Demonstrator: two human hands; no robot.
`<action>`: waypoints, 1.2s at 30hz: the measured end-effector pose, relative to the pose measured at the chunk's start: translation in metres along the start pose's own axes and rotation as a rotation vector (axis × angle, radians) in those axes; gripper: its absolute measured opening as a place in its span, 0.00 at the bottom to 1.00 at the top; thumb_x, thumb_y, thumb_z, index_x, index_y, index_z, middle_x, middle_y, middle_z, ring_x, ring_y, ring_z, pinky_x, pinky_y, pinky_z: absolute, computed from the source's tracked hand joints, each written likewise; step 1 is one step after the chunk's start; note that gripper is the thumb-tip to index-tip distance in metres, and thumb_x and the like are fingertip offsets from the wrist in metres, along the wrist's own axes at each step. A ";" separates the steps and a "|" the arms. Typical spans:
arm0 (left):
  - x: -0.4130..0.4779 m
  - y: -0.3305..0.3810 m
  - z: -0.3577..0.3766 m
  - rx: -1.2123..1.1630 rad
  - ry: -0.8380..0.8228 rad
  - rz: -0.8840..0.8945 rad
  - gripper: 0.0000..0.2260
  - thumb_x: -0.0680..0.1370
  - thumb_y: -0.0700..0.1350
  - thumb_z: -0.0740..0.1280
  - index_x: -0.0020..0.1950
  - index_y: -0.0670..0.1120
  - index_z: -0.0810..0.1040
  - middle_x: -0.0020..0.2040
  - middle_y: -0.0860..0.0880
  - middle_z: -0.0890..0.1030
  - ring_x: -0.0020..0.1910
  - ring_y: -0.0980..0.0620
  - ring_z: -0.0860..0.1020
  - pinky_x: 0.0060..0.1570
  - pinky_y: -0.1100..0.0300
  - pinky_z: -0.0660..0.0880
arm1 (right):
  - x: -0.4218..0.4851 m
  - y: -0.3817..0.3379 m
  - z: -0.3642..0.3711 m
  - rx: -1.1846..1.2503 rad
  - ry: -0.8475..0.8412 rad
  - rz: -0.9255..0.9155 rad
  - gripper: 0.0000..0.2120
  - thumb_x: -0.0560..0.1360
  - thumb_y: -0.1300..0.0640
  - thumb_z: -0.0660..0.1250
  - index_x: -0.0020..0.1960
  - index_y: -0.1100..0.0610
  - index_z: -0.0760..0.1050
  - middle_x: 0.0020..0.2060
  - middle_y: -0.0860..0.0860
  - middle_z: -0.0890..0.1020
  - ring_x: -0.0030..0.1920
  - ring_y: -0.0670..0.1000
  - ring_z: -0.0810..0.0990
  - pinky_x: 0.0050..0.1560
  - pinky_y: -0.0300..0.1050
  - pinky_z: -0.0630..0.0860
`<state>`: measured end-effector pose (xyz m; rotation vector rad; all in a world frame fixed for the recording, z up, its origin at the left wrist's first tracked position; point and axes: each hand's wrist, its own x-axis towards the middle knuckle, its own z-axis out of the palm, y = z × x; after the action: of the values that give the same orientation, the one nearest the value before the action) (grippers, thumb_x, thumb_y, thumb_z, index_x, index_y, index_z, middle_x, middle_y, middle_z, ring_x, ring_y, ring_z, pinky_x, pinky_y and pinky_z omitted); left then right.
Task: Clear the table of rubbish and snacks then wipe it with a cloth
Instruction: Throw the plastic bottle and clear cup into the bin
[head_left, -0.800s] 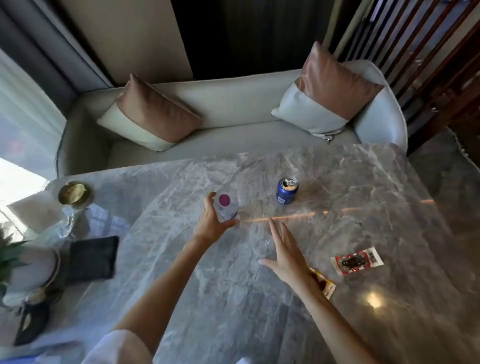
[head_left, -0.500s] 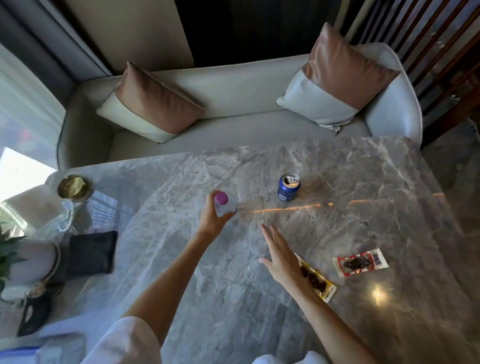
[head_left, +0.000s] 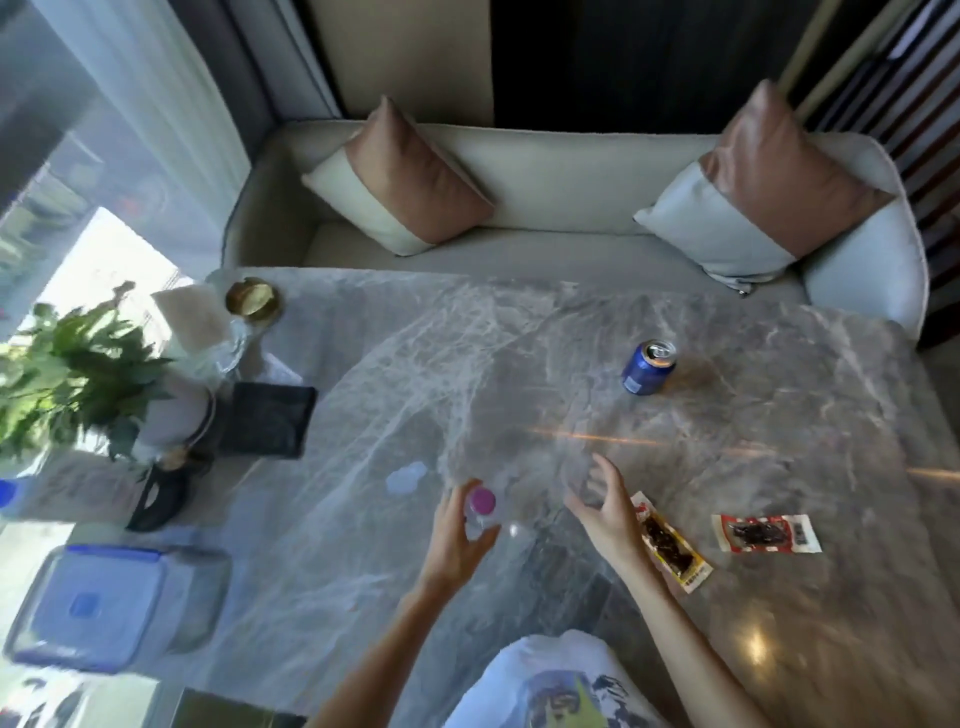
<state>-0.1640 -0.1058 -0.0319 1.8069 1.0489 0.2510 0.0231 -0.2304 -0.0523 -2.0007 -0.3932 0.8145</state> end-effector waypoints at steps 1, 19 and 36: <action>-0.017 -0.010 -0.007 -0.018 0.016 -0.023 0.23 0.70 0.43 0.76 0.62 0.42 0.74 0.54 0.50 0.75 0.55 0.46 0.75 0.57 0.50 0.73 | -0.011 -0.001 0.005 0.092 -0.026 0.053 0.33 0.71 0.68 0.73 0.72 0.62 0.63 0.65 0.62 0.73 0.63 0.59 0.75 0.63 0.53 0.73; -0.363 -0.233 -0.303 -1.110 1.040 -0.572 0.20 0.79 0.48 0.66 0.68 0.47 0.65 0.65 0.42 0.74 0.60 0.43 0.78 0.59 0.47 0.78 | -0.262 -0.116 0.319 0.515 -0.820 0.406 0.28 0.78 0.67 0.62 0.76 0.60 0.59 0.72 0.60 0.68 0.65 0.60 0.73 0.66 0.54 0.70; -0.516 -0.287 -0.335 -1.460 1.792 -0.386 0.10 0.81 0.49 0.62 0.61 0.50 0.68 0.52 0.48 0.78 0.49 0.51 0.79 0.43 0.55 0.82 | -0.412 -0.167 0.506 0.241 -1.346 0.529 0.15 0.71 0.60 0.69 0.57 0.54 0.74 0.51 0.55 0.85 0.57 0.57 0.81 0.54 0.48 0.83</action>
<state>-0.8268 -0.2355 0.0353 -0.3491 1.4927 1.9319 -0.6155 -0.0506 0.0641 -1.0570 -0.4521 2.3724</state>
